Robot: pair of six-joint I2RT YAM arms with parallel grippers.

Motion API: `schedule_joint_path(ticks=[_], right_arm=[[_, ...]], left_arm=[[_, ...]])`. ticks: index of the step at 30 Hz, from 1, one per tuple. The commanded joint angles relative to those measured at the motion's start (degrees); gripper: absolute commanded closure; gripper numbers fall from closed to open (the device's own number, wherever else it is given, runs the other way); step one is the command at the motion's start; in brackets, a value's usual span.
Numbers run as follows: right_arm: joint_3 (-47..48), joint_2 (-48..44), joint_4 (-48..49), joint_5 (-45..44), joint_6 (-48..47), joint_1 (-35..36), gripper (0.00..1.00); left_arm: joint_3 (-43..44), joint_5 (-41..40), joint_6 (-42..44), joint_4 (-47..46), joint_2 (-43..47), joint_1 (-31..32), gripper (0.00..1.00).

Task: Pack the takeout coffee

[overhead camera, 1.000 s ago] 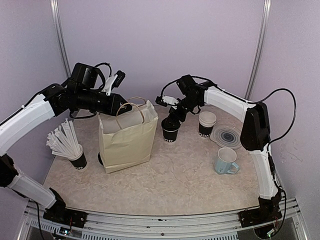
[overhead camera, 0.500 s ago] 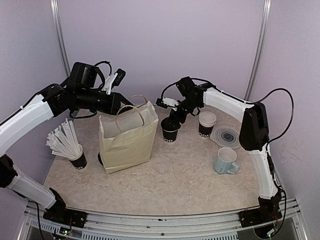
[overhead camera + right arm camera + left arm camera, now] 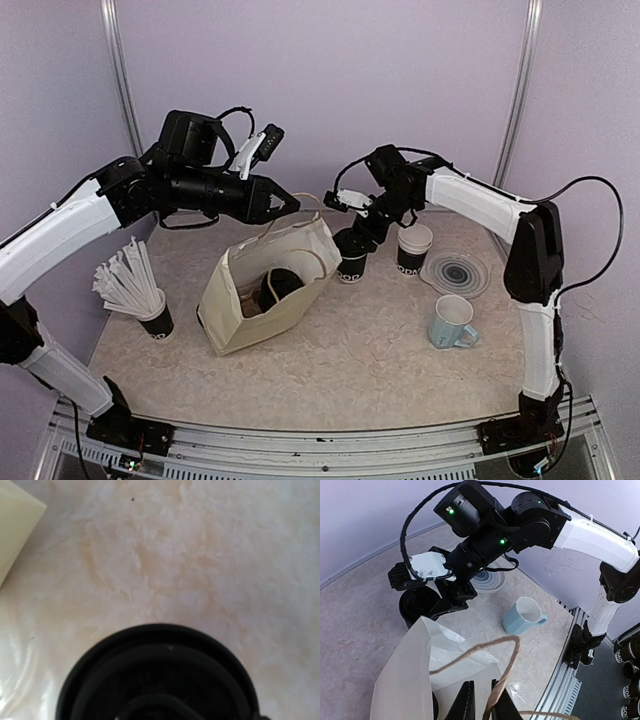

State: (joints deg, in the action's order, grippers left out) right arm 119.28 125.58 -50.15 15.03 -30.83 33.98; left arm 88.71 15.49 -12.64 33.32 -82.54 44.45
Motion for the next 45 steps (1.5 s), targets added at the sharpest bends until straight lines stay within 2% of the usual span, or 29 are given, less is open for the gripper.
schedule_joint_path(ticks=[1, 9, 17, 21, 23, 24, 26, 28, 30, 33, 37, 45], right_arm=[[-5.33, -12.24, 0.36, -1.70, -0.68, -0.59, 0.25], [-12.86, -25.07, 0.25, -5.22, -0.39, -1.89, 0.26], [-16.10, -31.44, 1.00, -7.59, -0.24, -6.05, 0.26], [-17.38, -32.82, 1.23, -7.30, 0.12, -7.07, 0.26], [-17.70, -33.15, 1.36, -7.00, 0.30, -7.16, 0.27], [-17.83, -33.39, 1.44, -6.76, 0.40, -7.24, 0.27], [-17.82, -33.86, 1.79, -6.21, 0.50, -7.45, 0.27], [-17.42, -33.99, 2.02, -5.94, 0.61, -8.00, 0.27], [-16.91, -34.00, 2.32, -5.78, 0.59, -8.65, 0.27], [-16.91, -34.23, 3.02, -5.38, 0.51, -9.94, 0.27], [-17.70, -35.03, 3.94, -4.09, 0.51, -11.65, 0.27], [-22.25, -37.46, 5.97, -0.95, 1.09, -12.09, 0.27]], left_arm=[[5.47, 2.97, -0.06, -3.63, -2.96, 3.41, 0.88], [10.37, 5.65, 0.83, -5.50, -8.71, 6.19, 0.93], [16.31, 10.19, 1.92, -8.01, -14.06, 7.97, 0.97], [18.96, 8.24, 1.54, -6.57, -17.04, 8.11, 0.98], [17.96, 4.86, 1.22, -5.78, -17.70, 8.97, 0.93], [17.36, 2.22, 1.86, -4.98, -17.67, 9.96, 0.87], [16.81, -2.57, 3.96, -2.66, -17.29, 12.86, 0.66], [16.01, -7.34, 6.21, -1.10, -16.90, 17.70, 0.51], [14.50, -12.40, 9.66, -0.65, -16.33, 23.21, 0.41], [13.03, -21.54, 16.13, -0.61, -16.83, 31.27, 0.37], [17.12, -25.43, 19.60, 1.25, -21.91, 39.21, 0.36], [29.06, -32.40, 20.97, 5.71, -38.45, 45.60, 0.34]])
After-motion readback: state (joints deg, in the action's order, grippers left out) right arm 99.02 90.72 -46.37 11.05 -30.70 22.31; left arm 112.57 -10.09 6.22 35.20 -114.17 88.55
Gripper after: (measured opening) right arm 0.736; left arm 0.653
